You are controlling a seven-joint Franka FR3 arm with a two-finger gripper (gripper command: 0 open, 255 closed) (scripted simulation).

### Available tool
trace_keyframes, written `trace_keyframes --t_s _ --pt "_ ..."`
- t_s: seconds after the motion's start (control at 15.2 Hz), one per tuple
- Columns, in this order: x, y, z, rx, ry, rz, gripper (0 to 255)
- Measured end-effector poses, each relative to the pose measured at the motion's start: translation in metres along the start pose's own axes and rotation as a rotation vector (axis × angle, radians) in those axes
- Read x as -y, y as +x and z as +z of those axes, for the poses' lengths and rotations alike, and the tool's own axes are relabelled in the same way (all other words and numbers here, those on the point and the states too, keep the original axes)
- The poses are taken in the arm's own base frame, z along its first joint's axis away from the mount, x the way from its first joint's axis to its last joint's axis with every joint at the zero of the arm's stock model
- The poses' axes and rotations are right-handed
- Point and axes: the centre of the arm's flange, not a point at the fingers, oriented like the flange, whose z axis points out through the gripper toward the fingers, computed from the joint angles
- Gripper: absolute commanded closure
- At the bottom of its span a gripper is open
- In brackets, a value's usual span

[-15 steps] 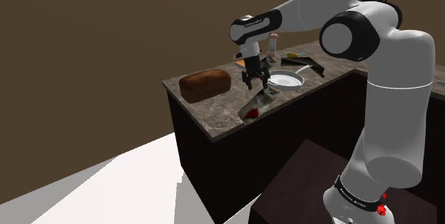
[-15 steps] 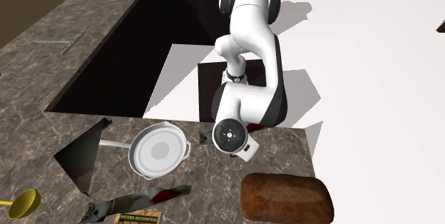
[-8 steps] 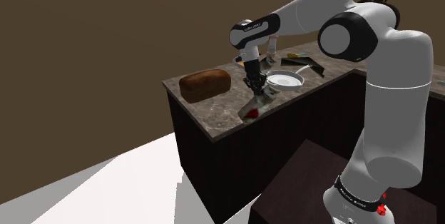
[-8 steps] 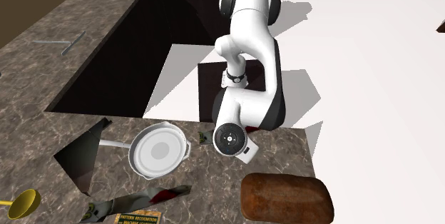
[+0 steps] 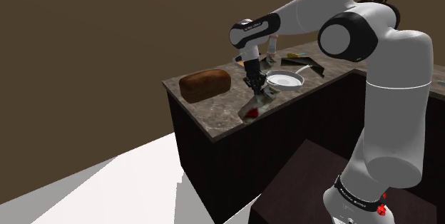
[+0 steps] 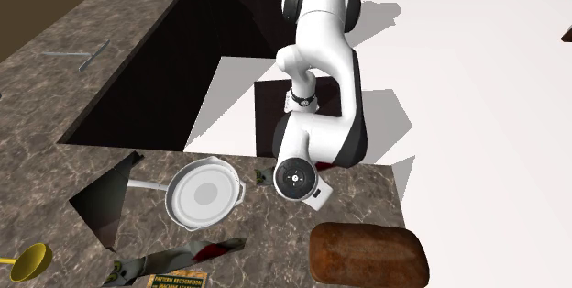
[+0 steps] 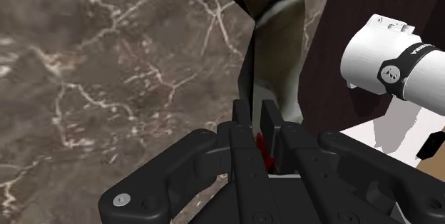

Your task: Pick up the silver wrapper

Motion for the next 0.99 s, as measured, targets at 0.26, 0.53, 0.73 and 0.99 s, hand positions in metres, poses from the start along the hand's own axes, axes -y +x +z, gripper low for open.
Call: trace_keyframes --t_s 0.26,0.53,0.73,0.99 --pt "0.008 0.001 -0.016 0.000 0.001 0.000 255" --pt "0.018 0.004 -0.035 0.000 0.001 0.000 255" --pt "0.025 0.005 -0.048 0.000 0.001 0.000 255" --pt "0.033 0.007 -0.065 0.000 0.001 0.000 255"
